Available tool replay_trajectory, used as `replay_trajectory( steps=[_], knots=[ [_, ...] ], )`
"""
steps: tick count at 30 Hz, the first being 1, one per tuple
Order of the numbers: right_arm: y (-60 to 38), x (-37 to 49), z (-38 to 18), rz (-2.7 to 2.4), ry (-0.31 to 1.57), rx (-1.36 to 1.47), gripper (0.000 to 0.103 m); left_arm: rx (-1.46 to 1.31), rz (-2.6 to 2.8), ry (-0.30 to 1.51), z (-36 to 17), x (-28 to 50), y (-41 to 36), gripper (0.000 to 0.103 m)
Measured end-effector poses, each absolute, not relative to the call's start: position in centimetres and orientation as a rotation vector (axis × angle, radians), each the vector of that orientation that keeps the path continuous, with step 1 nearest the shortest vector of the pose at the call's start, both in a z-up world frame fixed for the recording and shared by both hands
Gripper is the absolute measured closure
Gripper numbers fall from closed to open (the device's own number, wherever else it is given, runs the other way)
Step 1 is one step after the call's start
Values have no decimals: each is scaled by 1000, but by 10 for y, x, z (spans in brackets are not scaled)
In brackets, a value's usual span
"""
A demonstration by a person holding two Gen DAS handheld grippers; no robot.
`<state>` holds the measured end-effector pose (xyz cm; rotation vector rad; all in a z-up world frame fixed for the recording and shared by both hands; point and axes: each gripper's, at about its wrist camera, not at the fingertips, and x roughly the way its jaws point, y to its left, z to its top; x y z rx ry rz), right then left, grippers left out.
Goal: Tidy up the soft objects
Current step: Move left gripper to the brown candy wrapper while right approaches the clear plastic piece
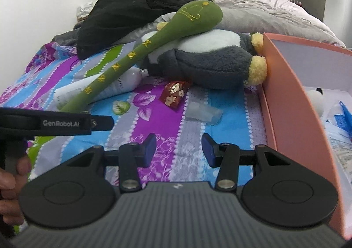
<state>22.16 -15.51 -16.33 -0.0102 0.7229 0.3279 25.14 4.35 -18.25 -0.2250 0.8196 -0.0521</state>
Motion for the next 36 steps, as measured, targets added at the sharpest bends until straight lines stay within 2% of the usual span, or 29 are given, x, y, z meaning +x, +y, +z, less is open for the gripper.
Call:
replay_trajectory(
  steps=[8,9,10,12,17,21,33,36],
  knots=[
    [-151,254,-189,298,750,-9,54,-220,-87,791,-196,294,37,52],
    [-150,257,-191,289,749,-12,52,-222,-97,793,-198,300,36,52],
    [-151,260,-193,278,747,-14,40,-220,-106,798,-200,306,34,52],
    [-153,267,-197,253,742,-5,29,-215,-120,810,-204,316,30,52],
    [-158,286,-207,220,743,17,28,-207,-150,812,-211,343,25,52],
    [-157,300,-211,220,731,47,28,-207,-178,806,-214,359,22,45],
    [-151,323,-230,204,723,67,29,-224,-217,827,-229,382,19,45],
    [-152,322,-230,199,719,65,34,-233,-229,827,-230,385,17,45]
  ],
)
